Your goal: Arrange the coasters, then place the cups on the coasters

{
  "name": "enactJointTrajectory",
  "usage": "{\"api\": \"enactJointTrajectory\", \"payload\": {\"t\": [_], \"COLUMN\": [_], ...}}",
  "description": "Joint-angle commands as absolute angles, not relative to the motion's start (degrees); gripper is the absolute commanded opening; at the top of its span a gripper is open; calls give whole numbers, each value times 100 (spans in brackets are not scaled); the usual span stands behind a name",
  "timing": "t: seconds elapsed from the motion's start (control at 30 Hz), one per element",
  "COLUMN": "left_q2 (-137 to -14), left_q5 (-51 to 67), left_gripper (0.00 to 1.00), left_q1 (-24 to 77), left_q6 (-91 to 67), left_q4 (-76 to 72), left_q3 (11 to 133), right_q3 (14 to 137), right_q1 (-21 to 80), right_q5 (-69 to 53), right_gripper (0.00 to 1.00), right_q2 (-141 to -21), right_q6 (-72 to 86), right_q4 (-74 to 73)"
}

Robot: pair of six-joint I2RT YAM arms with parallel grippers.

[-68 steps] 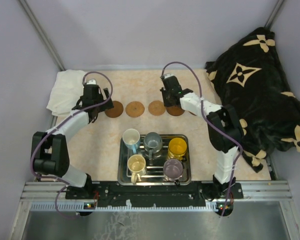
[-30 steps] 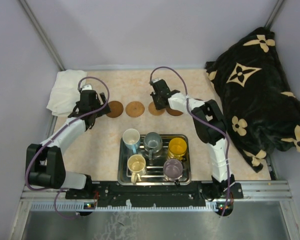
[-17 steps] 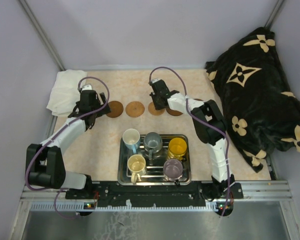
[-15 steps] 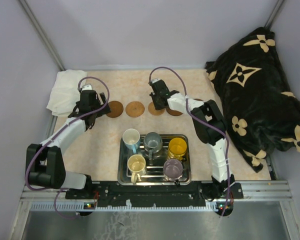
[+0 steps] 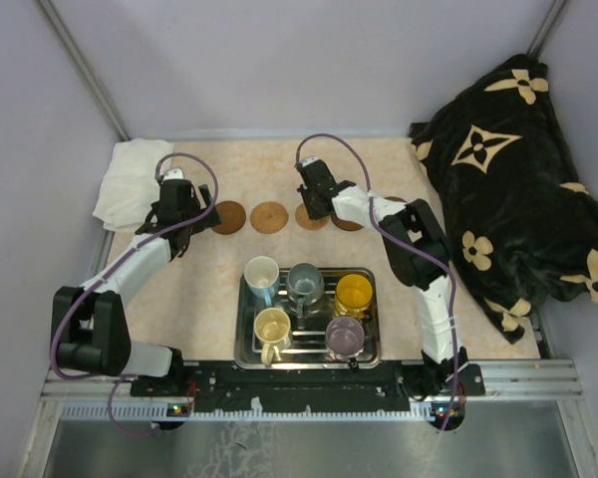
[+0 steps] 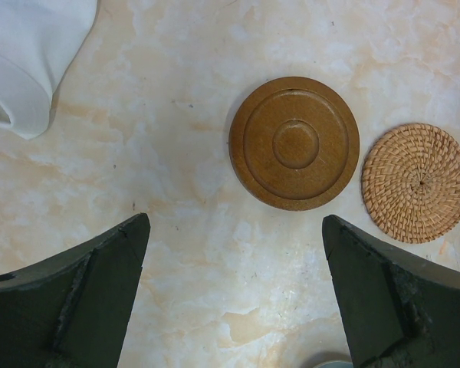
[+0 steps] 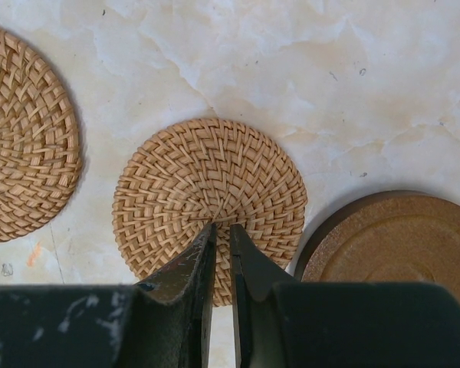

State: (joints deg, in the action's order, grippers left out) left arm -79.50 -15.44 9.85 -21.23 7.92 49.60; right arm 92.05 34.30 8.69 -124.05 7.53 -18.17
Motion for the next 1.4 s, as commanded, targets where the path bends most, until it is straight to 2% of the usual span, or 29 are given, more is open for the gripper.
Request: {"api": "enactJointTrajectory", "payload": {"t": [0.0,0.77,1.37], "left_q2": [-7964,-8007,-8050], "left_q5": [-1584,-1569,-1529], "left_gripper": [100,100,100], "left_q1": [932,932,932], "left_q6": [-2191,-2166,-2170], "left_q4": [710,736,725], "left_q3": [4899,4911,4902], "right_q3": [9260,9408,9739], "right_q1": [3605,3640,3624], "right_q5": [789,1236,1750], "right_gripper": [14,14,22], "right_q2": [-12516,-12550,-12217], "right_q6": [804,748,588], "right_q4": [-1843,-1915,-1815]}}
